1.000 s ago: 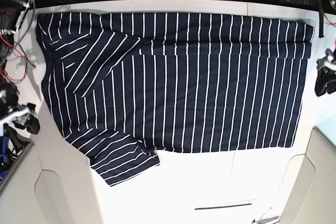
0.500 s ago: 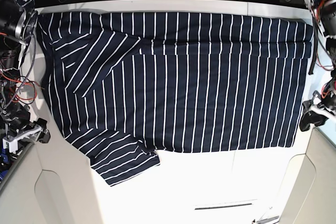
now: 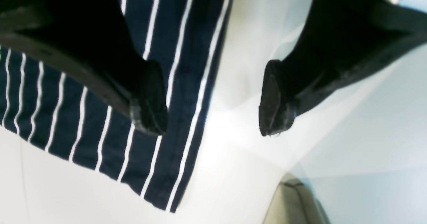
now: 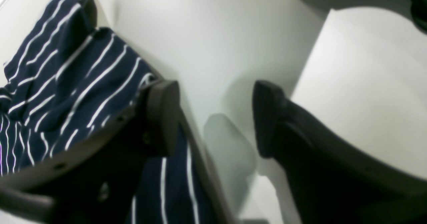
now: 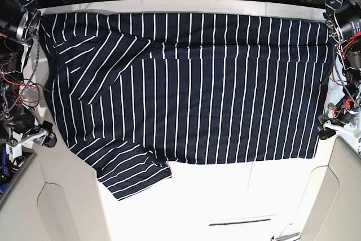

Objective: Fold the T-shirt properly
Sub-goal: 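Reach both grippers to the hem corners of the shirt and grasp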

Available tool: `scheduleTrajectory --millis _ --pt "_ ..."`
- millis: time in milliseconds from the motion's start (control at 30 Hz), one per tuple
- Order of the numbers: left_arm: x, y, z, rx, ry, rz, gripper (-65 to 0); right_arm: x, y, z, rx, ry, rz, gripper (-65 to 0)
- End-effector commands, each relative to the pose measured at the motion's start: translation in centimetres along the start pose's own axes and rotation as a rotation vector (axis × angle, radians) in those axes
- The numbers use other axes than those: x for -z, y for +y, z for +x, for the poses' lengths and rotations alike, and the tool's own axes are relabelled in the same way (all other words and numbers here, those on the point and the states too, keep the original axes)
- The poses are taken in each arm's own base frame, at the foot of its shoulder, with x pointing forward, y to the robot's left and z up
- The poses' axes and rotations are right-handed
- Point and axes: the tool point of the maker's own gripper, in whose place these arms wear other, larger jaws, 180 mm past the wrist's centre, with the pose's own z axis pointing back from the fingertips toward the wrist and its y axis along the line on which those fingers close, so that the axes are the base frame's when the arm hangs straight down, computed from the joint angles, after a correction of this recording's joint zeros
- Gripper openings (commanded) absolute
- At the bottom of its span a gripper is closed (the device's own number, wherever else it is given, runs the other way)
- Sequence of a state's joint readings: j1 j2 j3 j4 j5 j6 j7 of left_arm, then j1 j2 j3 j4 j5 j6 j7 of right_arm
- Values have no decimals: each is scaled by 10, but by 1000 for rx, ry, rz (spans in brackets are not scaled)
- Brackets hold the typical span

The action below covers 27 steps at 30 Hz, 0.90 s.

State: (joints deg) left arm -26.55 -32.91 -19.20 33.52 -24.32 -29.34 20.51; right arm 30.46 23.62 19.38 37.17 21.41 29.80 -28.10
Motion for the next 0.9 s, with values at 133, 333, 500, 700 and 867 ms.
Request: scheduleTrajectory --millis 133,333,500,700,867 --pt "0 -1 27 -15 -71 -7 -197 1 13 14 4 -54 48 -303" --pt "7 -17 15 -30 -51 -34 -197 12 36 1 22 -40 89 -303" --pt "10 -27 11 -38 -49 -50 -197 16 45 -3 29 -36 106 -303" --pt "13 -35 12 -47 -72 -63 -197 23 64 -9 38 -33 145 -303" --pt "16 -39 16 -57 -80 -62 -197 27 75 -10 48 -47 166 -303"
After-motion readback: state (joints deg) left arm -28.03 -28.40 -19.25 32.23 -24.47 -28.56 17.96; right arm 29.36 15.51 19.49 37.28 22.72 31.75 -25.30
